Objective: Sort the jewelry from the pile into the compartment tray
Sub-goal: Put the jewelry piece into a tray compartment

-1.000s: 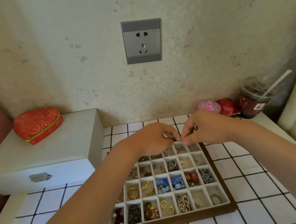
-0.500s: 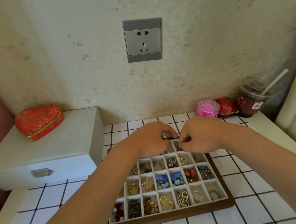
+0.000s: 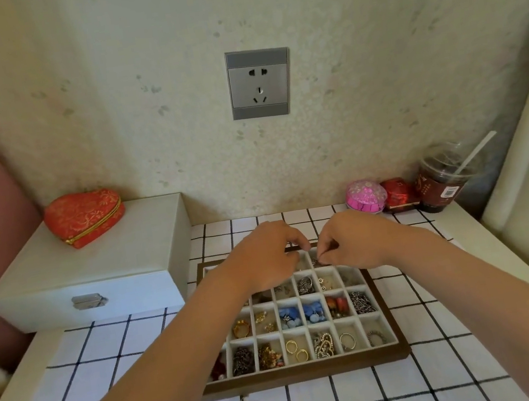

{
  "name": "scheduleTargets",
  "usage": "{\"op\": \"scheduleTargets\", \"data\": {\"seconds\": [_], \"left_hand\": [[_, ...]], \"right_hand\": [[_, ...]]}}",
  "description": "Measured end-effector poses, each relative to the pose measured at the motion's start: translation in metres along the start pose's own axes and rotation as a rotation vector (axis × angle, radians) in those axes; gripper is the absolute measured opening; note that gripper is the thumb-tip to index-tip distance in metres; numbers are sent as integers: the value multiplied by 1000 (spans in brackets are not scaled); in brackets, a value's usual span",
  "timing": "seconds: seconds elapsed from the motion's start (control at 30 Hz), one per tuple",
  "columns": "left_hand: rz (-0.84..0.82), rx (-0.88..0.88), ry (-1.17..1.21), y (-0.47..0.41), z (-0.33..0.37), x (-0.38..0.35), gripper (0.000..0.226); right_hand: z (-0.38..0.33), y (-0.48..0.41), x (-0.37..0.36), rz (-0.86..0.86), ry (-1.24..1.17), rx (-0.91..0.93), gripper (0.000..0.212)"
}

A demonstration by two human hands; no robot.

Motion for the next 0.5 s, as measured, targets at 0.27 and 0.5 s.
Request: {"op": "scheduleTargets", "data": {"seconds": [0.27,0.5], "left_hand": [[27,70,475,12,8,6,25],[193,90,657,19,10,9,22]], "right_hand": [[-1,9,14,158,-592,-137,14],[-8,15,14,77,-831,-216,24]]}}
Point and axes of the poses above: each hand's wrist, its own y-axis away from the middle knuckle, its own x-axis out of the back of the hand, z = x × y, the point moved 1 cm from there along -y, towards the middle knuckle, and after that the axes turned 3 degrees about -x, right-handed, at the moved point
